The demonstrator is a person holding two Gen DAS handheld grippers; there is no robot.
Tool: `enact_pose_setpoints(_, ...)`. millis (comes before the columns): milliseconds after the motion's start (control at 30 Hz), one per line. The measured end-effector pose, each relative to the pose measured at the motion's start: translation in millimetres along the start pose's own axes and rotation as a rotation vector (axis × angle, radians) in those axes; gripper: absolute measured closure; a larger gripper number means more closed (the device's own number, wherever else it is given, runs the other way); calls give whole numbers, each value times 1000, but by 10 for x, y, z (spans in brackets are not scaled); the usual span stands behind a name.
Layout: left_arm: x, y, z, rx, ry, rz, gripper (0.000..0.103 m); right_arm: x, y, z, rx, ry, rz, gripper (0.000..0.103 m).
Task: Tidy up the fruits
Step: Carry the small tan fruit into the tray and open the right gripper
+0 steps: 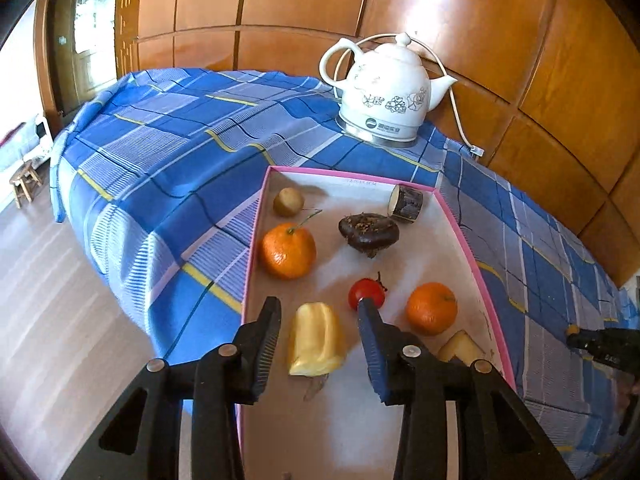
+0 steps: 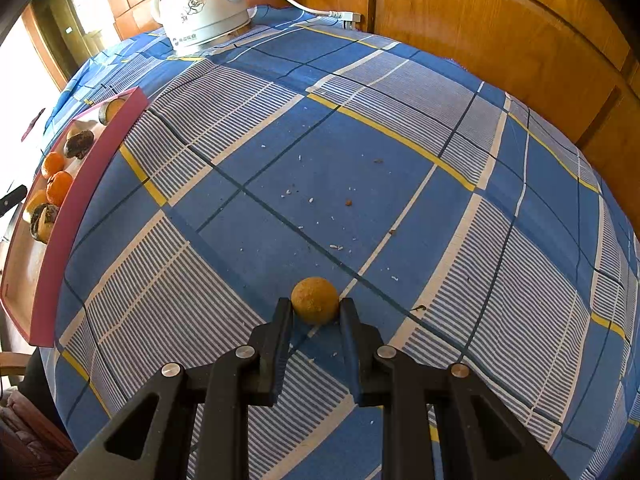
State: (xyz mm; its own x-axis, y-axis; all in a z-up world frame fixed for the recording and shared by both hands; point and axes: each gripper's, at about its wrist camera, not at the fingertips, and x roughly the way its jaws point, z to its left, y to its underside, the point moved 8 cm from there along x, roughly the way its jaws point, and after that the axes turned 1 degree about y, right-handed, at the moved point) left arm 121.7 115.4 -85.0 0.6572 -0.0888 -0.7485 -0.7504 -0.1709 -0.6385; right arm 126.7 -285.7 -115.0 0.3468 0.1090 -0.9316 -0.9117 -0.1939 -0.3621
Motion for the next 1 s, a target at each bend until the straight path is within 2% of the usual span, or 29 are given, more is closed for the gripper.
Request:
enact_pose_setpoints(200,-73,92,-19,3,-34,-6,60,-12,5,2,-1,7,-1,79)
enact_pose_setpoints(333,-110,96,-124,25,-25,-15,56,-16,6,7,-1,13,0,79)
enact_pose_setpoints(600,-199,84,-395,110,-3,-46,54,-13,7,6,-6,16,-4,79)
enact_pose_setpoints(1000,-230,120,-517,149,12,-53,52,-101,-23,80,-24,14,-22,79)
